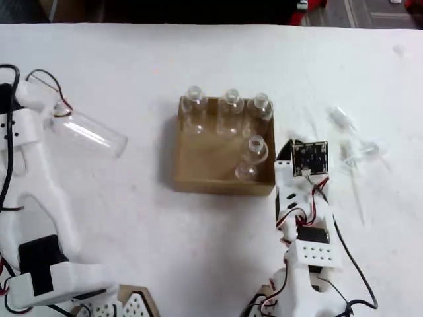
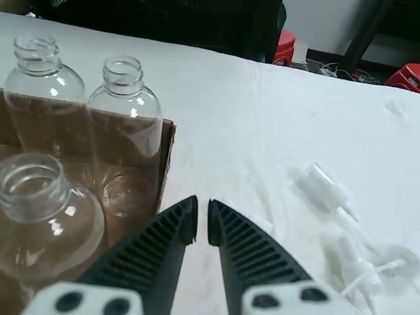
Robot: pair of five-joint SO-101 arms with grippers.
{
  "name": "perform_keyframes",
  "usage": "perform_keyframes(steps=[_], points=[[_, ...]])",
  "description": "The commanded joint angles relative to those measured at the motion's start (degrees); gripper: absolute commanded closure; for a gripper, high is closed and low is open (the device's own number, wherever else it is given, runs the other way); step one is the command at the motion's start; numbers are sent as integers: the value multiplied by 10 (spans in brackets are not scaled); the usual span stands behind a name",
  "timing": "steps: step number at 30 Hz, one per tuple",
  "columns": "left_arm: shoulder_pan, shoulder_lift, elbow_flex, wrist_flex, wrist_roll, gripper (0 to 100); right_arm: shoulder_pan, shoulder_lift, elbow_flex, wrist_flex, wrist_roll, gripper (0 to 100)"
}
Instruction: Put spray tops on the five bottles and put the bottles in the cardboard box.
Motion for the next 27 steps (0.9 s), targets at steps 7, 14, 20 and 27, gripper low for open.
perform_keyframes(steps=[7, 14, 20, 27], points=[[42, -4, -48, 5, -233, 924, -2, 0, -4, -16, 7, 978], [60, -9, -47, 6, -317, 924, -3, 1, -4, -16, 21, 978], [58, -87, -46, 41, -371, 924, -3, 1, -4, -16, 21, 978], [131, -159, 23, 65, -498, 924, -3, 1, -4, -16, 21, 978]])
